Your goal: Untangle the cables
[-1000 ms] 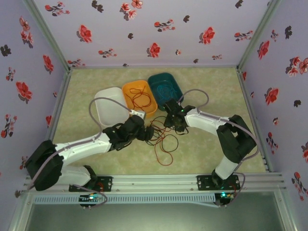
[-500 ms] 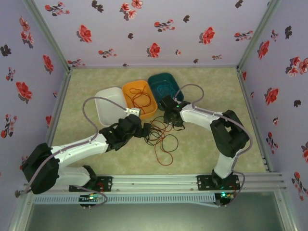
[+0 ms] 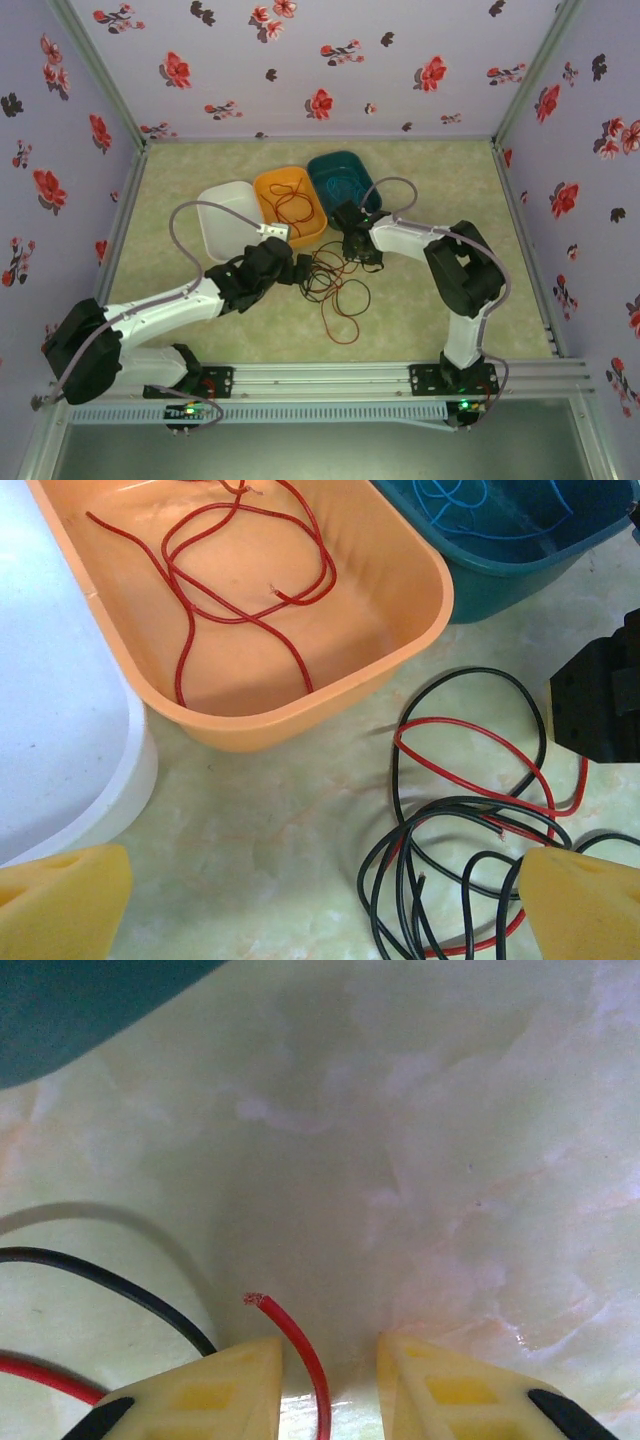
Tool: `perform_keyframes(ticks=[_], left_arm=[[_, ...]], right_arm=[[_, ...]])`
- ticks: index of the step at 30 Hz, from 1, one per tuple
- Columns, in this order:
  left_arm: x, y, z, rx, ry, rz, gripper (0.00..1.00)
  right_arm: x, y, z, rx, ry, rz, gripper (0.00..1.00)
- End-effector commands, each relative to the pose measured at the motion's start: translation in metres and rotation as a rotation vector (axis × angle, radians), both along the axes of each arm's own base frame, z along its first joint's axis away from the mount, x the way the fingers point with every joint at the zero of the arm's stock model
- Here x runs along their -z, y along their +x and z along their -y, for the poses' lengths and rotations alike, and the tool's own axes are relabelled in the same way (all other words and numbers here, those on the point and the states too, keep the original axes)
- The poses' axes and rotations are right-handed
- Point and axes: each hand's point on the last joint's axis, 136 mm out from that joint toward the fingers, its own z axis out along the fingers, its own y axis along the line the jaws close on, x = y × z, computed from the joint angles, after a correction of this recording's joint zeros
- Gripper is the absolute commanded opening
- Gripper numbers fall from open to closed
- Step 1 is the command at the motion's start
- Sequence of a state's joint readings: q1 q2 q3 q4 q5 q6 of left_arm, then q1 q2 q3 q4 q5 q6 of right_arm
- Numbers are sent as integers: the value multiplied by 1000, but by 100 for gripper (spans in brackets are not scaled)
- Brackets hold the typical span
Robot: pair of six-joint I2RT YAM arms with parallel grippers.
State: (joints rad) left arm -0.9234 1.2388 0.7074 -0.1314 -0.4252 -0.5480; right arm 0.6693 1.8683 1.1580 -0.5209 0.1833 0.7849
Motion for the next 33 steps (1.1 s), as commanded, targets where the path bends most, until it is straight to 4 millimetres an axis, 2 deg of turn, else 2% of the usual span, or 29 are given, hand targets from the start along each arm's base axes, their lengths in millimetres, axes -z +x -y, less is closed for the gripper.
perform_keyframes(ticks=[1,6,9,13,17,22,33], left_arm=[[-7,5,-8,-40,-4,33,100],[-6,6,-8,-40,-1,31,100],[-7,7,-8,-42,-2,34,100],[-13,7,-8,-44,-16,44,100],[-18,8,-9,-49,-30,56,100],[-27,11,-5,-30,-38,91,100],[-66,17,7,50,-71,222,100]], right_arm=[[11,-2,-1,-13,-4,-31,26],[11,-3,6,-26,-46,-34,8],[0,2,18,-42,-125,-7,0],[-26,6,42,-48,-250,49,0],[-65,7,54,-61,-294,136,0],[-120,5,58,-82,-275,271,0],[-240,-2,55,-119,-69,581,0]])
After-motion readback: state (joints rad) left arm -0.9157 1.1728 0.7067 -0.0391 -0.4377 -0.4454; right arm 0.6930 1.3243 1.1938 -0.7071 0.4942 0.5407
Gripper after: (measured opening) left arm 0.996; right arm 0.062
